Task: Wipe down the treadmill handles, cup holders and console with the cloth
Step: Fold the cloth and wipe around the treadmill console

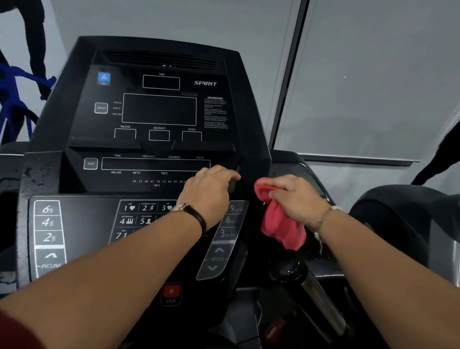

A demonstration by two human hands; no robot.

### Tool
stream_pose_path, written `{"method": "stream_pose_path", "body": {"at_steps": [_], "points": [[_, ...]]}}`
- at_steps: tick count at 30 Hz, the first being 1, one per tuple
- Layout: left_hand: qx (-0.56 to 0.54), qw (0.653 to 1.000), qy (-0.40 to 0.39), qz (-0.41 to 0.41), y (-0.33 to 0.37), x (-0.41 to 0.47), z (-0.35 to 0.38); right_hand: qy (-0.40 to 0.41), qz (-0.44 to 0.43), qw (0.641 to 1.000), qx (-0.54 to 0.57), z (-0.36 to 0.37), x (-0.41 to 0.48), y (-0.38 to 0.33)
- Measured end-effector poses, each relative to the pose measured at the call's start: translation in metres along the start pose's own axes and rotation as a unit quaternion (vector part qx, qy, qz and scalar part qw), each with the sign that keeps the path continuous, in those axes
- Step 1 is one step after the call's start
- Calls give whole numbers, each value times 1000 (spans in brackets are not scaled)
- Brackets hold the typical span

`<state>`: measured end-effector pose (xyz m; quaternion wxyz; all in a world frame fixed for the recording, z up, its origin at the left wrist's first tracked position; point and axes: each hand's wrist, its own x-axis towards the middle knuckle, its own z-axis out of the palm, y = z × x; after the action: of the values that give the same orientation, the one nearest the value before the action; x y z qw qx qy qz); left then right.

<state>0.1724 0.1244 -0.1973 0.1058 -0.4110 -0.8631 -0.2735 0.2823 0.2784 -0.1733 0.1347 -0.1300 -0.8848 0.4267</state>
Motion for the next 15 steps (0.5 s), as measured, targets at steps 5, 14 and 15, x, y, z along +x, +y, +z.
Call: {"method": "stream_pose_path", "body": {"at_steps": [5, 14, 15], "points": [[-121, 992, 23, 41, 21, -7, -5, 22, -63, 997, 30, -15, -3, -17], [-361, 915, -17, -181, 50, 10, -15, -6, -23, 996, 88, -40, -24, -22], [-258, 952, -29, -159, 47, 9, -17, 26, -8, 1000, 5, -41, -26, -13]]}}
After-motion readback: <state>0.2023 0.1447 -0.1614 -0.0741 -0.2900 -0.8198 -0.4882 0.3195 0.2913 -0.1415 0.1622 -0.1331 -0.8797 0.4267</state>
